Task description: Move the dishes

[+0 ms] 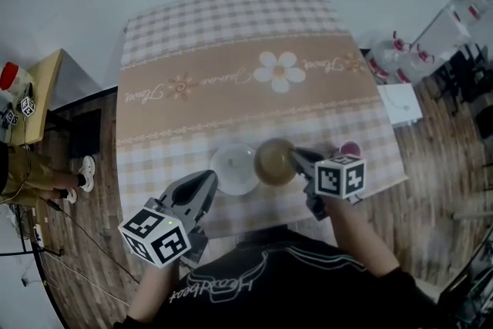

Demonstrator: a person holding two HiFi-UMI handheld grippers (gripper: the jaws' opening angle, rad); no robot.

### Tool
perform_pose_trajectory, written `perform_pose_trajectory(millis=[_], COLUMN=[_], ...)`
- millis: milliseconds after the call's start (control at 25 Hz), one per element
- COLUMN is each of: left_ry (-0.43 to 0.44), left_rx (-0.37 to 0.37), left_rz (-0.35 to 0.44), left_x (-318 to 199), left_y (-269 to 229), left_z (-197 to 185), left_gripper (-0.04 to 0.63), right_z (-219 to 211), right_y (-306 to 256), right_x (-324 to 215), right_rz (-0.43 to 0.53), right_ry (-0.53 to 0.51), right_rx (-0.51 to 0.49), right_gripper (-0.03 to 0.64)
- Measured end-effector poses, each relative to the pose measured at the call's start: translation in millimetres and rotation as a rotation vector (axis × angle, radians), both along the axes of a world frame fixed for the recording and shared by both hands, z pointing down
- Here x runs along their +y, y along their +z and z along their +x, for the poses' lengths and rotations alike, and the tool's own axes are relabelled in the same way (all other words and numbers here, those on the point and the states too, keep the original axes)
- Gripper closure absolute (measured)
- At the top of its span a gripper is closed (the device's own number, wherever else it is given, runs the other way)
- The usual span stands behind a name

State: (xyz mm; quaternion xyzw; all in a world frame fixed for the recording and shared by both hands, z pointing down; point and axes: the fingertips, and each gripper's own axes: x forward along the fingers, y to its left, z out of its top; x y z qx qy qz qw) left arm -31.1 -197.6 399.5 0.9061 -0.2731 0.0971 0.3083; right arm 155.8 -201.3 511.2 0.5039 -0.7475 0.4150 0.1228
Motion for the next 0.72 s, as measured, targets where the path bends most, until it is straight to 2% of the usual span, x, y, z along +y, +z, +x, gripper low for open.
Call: perform_pose_trajectory(millis=[280, 720], left_ry=[0.079, 0.143], left_rx=[0.006, 0.003], left_rz=[-0.017, -0.036], left_x=[-6, -20], left_y=[6, 14], left_z=[45, 92], left_gripper=[0.6, 0.6], right_z=[48, 88], right_y=[4, 26], right_x=[10, 18], right_rz=[-0.009, -0.063], right_ry=[0.095, 0.147], right_rx=[0.016, 0.048], right_gripper=[0.588, 0.586])
